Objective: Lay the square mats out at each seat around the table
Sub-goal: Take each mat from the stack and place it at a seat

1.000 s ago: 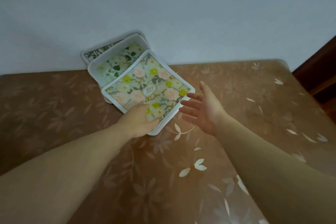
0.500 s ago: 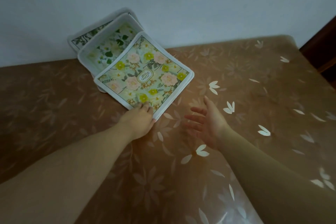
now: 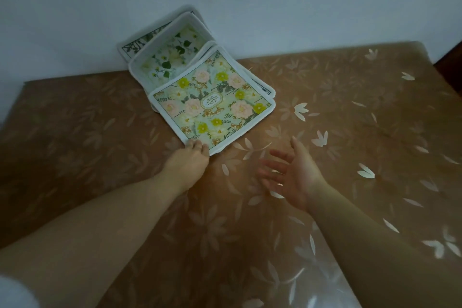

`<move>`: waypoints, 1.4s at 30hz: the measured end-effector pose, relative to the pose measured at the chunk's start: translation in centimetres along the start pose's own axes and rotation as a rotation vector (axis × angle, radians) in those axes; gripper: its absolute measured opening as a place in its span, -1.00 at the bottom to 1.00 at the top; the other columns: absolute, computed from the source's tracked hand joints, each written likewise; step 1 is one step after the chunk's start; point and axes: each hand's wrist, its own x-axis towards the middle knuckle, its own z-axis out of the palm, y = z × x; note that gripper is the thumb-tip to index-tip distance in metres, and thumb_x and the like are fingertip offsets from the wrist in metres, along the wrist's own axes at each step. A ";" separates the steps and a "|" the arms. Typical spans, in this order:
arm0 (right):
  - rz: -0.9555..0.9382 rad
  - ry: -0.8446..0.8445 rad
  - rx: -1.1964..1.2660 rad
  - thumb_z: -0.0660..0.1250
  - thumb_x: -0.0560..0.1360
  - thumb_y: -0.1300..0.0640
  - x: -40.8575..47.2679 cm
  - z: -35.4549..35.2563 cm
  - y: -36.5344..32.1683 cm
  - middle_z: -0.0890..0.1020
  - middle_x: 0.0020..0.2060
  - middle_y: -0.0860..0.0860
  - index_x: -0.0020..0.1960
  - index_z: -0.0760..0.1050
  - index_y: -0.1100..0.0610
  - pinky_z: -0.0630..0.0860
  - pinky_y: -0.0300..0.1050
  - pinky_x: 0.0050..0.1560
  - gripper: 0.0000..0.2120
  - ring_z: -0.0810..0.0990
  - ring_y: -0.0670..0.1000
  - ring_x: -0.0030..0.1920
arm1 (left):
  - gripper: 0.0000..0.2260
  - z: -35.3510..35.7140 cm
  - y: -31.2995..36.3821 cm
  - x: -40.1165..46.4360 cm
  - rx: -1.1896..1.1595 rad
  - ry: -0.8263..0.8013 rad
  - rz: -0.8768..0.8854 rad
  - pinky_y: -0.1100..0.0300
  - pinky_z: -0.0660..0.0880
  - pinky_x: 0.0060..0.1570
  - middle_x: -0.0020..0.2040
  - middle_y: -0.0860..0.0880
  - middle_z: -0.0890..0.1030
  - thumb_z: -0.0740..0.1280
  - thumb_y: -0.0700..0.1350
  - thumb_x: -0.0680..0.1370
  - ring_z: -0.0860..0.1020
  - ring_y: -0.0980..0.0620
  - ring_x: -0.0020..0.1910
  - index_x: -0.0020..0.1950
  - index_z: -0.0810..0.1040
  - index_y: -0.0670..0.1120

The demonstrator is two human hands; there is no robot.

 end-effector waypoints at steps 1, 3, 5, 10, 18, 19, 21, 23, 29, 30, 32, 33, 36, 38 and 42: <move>0.013 -0.012 -0.007 0.19 0.61 -0.35 -0.3 -0.2 0.4 0.75 0.10 0.16 0.25 0.60 0.14 0.65 0.02 -0.20 -0.41 0.73 0.20 0.05 | -0.47 0.1 -0.1 -0.9 -0.043 -0.019 -0.029 -0.13 0.53 0.25 0.57 -0.30 0.29 0.11 -0.35 0.64 0.24 -0.27 0.57 0.62 0.13 -0.22; 0.038 -0.040 -0.028 0.18 0.62 -0.35 -1.0 -0.6 1.3 0.77 0.03 0.16 0.25 0.60 0.15 0.66 0.00 -0.23 -0.40 0.74 0.24 0.11 | -0.41 0.7 -0.3 -3.1 -0.130 -0.049 -0.084 -0.18 0.55 0.21 0.54 -0.29 0.32 0.13 -0.36 0.61 0.30 -0.28 0.52 0.64 0.12 -0.11; 0.060 -0.068 -0.062 0.15 0.62 -0.36 -1.6 -1.0 2.3 0.78 0.03 0.16 0.26 0.59 0.14 0.63 0.03 -0.15 -0.39 0.72 0.25 0.17 | -0.38 1.6 -0.1 -5.4 -0.160 -0.049 -0.133 -0.20 0.55 0.20 0.48 -0.29 0.38 0.15 -0.34 0.61 0.38 -0.29 0.46 0.65 0.10 -0.03; 0.107 -0.150 -0.122 0.13 0.62 -0.38 -3.6 -1.7 5.1 0.75 0.13 0.16 0.29 0.58 0.12 0.57 0.18 0.16 -0.37 0.68 0.24 0.21 | -0.41 3.9 1.4 -11.5 -0.266 -0.075 -0.208 -0.07 0.54 0.06 0.46 -0.25 0.44 0.08 -0.15 0.67 0.55 -0.27 0.25 0.68 0.02 0.15; 0.155 -0.210 -0.163 0.13 0.63 -0.38 -6.7 -3.7 8.7 0.68 0.25 0.20 0.33 0.56 0.10 0.51 0.21 0.23 -0.38 0.63 0.27 0.25 | -0.68 6.1 4.9 -19.9 -0.805 0.200 -0.405 0.07 0.58 0.06 0.16 -0.11 0.73 0.17 -0.11 0.69 0.68 -0.15 0.08 0.35 0.62 -0.05; 0.152 -0.208 -0.181 0.12 0.63 -0.37 -6.9 -4.1 9.1 0.67 0.26 0.20 0.33 0.55 0.09 0.52 0.20 0.18 -0.39 0.63 0.27 0.24 | -0.70 5.8 5.5 -20.1 -0.967 0.215 -0.508 0.13 0.55 0.11 0.17 -0.08 0.73 0.21 -0.10 0.68 0.67 -0.11 0.11 0.33 0.64 -0.07; 0.160 -0.187 -0.188 0.12 0.63 -0.37 -6.9 -4.9 9.6 0.67 0.26 0.20 0.36 0.54 0.10 0.54 0.18 0.10 -0.38 0.64 0.27 0.23 | -0.73 5.0 6.3 -19.0 -1.391 0.237 -0.802 0.16 0.54 0.16 0.19 -0.02 0.70 0.27 -0.09 0.65 0.66 -0.03 0.13 0.30 0.64 -0.08; 0.163 -0.167 -0.187 0.13 0.62 -0.37 -6.8 -5.6 9.7 0.67 0.27 0.20 0.37 0.53 0.11 0.54 0.17 0.09 -0.37 0.64 0.27 0.24 | -0.80 3.7 6.8 -17.2 -1.967 0.163 -1.042 0.10 0.61 0.14 0.08 -0.03 0.70 0.26 -0.11 0.65 0.68 -0.01 0.06 0.21 0.61 -0.09; 0.138 -0.127 -0.115 0.13 0.62 -0.37 -7.0 -6.5 9.6 0.67 0.25 0.21 0.32 0.54 0.11 0.54 0.19 0.14 -0.38 0.64 0.28 0.25 | -0.76 3.2 5.6 -14.7 -2.470 0.093 -1.250 0.10 0.59 0.13 -0.04 -0.16 0.64 0.17 -0.06 0.70 0.64 -0.08 0.06 0.15 0.49 -0.22; 0.132 -0.125 -0.102 0.13 0.62 -0.37 -7.0 -6.6 9.5 0.68 0.25 0.20 0.32 0.55 0.11 0.54 0.19 0.13 -0.38 0.64 0.28 0.24 | -0.77 3.4 5.5 -14.5 -2.493 0.084 -1.247 0.13 0.60 0.08 -0.03 -0.17 0.64 0.20 -0.06 0.70 0.64 -0.08 0.05 0.16 0.49 -0.23; 0.121 -0.123 -0.076 0.12 0.63 -0.37 -7.2 -6.8 9.3 0.68 0.24 0.20 0.31 0.55 0.13 0.54 0.18 0.11 -0.38 0.65 0.28 0.22 | -0.80 3.4 5.4 -14.2 -2.518 0.060 -1.204 0.18 0.63 -0.02 -0.03 -0.15 0.65 0.28 -0.09 0.68 0.64 -0.02 0.00 0.12 0.55 -0.23; 0.117 -0.120 -0.062 0.12 0.63 -0.36 -7.2 -7.0 9.2 0.69 0.22 0.20 0.30 0.56 0.13 0.55 0.19 0.11 -0.38 0.66 0.27 0.20 | -0.83 3.4 5.4 -13.9 -2.516 0.051 -1.177 0.21 0.65 -0.07 -0.03 -0.12 0.66 0.32 -0.12 0.67 0.65 0.02 -0.03 0.11 0.59 -0.22; 0.111 -0.122 -0.037 0.11 0.63 -0.37 -7.1 -7.5 8.8 0.70 0.19 0.20 0.28 0.57 0.13 0.52 0.21 0.24 -0.38 0.66 0.26 0.21 | -0.88 3.3 5.8 -13.5 -2.516 0.056 -1.137 0.26 0.65 -0.12 -0.05 -0.10 0.67 0.38 -0.21 0.64 0.63 0.08 -0.10 0.15 0.61 -0.21; 0.108 -0.131 -0.027 0.10 0.63 -0.38 -7.1 -7.8 8.7 0.71 0.19 0.19 0.29 0.57 0.12 0.50 0.21 0.29 -0.37 0.65 0.25 0.26 | -0.93 3.1 6.0 -13.4 -2.503 0.072 -1.164 0.27 0.64 -0.17 -0.09 -0.11 0.66 0.39 -0.25 0.63 0.62 0.08 -0.14 0.07 0.61 -0.24; 0.119 -0.133 -0.023 0.09 0.63 -0.37 -7.4 -7.9 8.8 0.71 0.20 0.18 0.30 0.57 0.12 0.52 0.19 0.22 -0.37 0.66 0.24 0.23 | -0.97 2.3 6.4 -14.1 -2.398 0.045 -1.178 0.24 0.63 -0.17 -0.13 -0.11 0.67 0.39 -0.29 0.60 0.63 0.08 -0.17 -0.04 0.61 -0.23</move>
